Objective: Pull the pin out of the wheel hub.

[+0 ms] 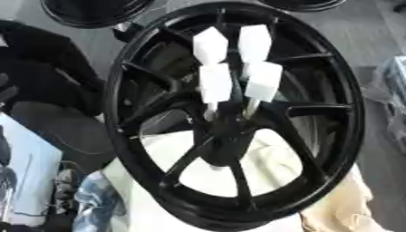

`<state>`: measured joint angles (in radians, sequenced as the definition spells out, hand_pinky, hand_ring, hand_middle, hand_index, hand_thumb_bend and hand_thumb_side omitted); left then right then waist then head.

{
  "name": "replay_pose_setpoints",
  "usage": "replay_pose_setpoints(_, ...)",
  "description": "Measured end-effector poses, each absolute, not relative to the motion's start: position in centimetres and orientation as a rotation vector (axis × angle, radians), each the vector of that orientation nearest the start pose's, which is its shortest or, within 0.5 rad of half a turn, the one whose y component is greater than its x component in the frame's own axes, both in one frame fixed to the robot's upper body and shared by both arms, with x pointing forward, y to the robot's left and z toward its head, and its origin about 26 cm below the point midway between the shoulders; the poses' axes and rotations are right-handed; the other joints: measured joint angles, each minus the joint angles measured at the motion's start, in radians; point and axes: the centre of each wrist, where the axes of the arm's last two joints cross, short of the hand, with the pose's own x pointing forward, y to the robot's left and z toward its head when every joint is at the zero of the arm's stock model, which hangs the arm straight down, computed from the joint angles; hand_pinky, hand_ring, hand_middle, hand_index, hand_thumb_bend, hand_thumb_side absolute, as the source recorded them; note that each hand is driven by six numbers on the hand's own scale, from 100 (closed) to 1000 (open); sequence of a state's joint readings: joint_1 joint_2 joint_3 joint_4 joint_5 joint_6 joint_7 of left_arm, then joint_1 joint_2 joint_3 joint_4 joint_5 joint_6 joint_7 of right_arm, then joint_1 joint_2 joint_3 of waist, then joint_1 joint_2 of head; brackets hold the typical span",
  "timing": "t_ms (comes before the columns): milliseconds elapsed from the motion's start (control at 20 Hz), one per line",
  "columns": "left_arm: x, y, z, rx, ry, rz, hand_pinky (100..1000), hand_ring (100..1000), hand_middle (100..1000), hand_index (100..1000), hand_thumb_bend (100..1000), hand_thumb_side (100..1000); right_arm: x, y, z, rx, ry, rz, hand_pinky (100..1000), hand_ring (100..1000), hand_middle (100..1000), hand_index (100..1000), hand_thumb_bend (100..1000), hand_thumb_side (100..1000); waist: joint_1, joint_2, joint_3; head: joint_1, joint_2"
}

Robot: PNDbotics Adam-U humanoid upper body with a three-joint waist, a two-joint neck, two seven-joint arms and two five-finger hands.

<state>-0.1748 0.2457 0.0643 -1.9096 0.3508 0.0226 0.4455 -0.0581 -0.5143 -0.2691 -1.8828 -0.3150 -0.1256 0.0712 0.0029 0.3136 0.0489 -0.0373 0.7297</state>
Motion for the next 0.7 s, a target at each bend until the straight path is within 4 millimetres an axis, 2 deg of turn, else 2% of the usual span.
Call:
replay_pose_setpoints(150, 29.6, 28.3, 14.1, 0.113, -1.992, 0.443, 698, 708, 732, 715, 216, 868, 26.6, -38.8, 19.1, -0.244, -2.178, 0.375, 1000, 896, 808, 937, 100, 594, -0.001, -0.015, -0.006, 0.000, 0.008)
replay_pose_setpoints(250, 29.6, 28.4, 14.0, 0.123, -1.991, 0.436, 698, 709, 732, 715, 215, 866, 26.4, -38.7, 21.3, -0.244, -2.206, 0.519, 1000, 910, 826, 941, 100, 539, -0.001, -0.023, -0.009, 0.000, 0.011)
replay_pose_setpoints(300, 29.6, 28.5, 14.0, 0.128, -1.989, 0.433, 698, 709, 732, 714, 214, 866, 26.5, -38.6, 22.4, -0.245, -2.217, 0.600, 1000, 909, 826, 936, 100, 479, -0.001, -0.027, -0.011, 0.000, 0.016)
replay_pose_setpoints(700, 29.4, 28.9, 13.6, 0.147, -1.972, 0.419, 698, 710, 733, 714, 212, 866, 27.5, -36.4, 30.7, -0.254, -2.234, 1.109, 988, 892, 812, 918, 100, 307, -0.005, -0.045, -0.010, -0.010, 0.024)
